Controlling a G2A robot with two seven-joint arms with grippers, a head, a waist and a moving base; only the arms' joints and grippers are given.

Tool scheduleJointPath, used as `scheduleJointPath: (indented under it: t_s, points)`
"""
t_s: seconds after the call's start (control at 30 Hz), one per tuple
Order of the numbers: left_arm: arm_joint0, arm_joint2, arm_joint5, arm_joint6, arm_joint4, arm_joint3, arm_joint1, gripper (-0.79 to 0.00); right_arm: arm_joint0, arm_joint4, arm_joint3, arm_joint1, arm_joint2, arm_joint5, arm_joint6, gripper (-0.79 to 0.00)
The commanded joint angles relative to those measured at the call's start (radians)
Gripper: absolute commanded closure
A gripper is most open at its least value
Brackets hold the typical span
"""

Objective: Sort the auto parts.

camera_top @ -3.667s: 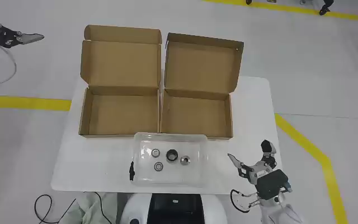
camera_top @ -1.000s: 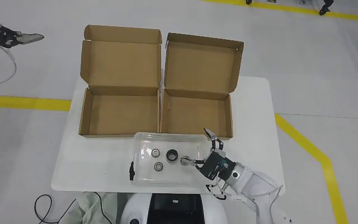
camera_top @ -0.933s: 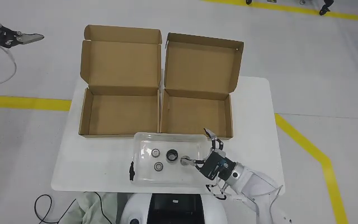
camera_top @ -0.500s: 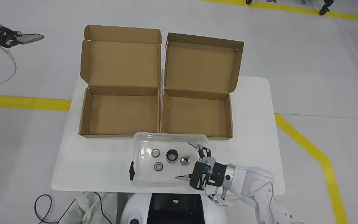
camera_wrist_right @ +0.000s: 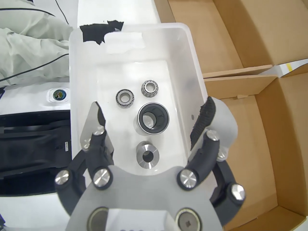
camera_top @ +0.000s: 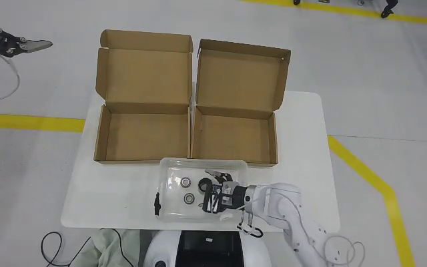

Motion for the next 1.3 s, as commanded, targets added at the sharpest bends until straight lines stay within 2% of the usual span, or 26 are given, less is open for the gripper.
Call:
scheduleJointPath:
  t_s: [0.0, 0.1, 0.2, 0.33, 0.57, 0.83, 1.1, 1.27]
  points:
    - [0.000, 0.000, 0.000, 0.000, 0.000, 0.000, 0.000, -0.785, 0.012, 0.022, 0.004, -0.002, -0.012, 0.009, 0.050, -0.603]
    - [0.000, 0.000, 0.000, 0.000, 0.000, 0.000, 0.000, -0.785, 0.031, 0.052, 0.017, -0.004, -0.033, 0.019, 0.119, -0.597]
    - [0.000, 0.000, 0.000, 0.000, 0.000, 0.000, 0.000, -0.785, 0.049, 0.079, 0.032, -0.006, -0.052, 0.037, 0.182, -0.628]
    - [0.000, 0.000, 0.000, 0.000, 0.000, 0.000, 0.000, -0.785, 0.074, 0.110, 0.054, -0.010, -0.076, 0.062, 0.241, -0.708]
    - [0.000, 0.000, 0.000, 0.000, 0.000, 0.000, 0.000, -0.785, 0.129, 0.141, 0.110, -0.019, -0.123, 0.109, 0.297, -0.683]
    - [0.000, 0.000, 0.000, 0.000, 0.000, 0.000, 0.000, -0.785, 0.196, 0.176, 0.180, -0.033, -0.185, 0.145, 0.348, -0.690]
    - [0.000, 0.000, 0.000, 0.000, 0.000, 0.000, 0.000, -0.785, 0.218, 0.172, 0.209, -0.035, -0.209, 0.163, 0.333, -0.573]
    - [0.000, 0.000, 0.000, 0.000, 0.000, 0.000, 0.000, -0.785, 0.227, 0.171, 0.219, -0.034, -0.220, 0.174, 0.349, -0.360]
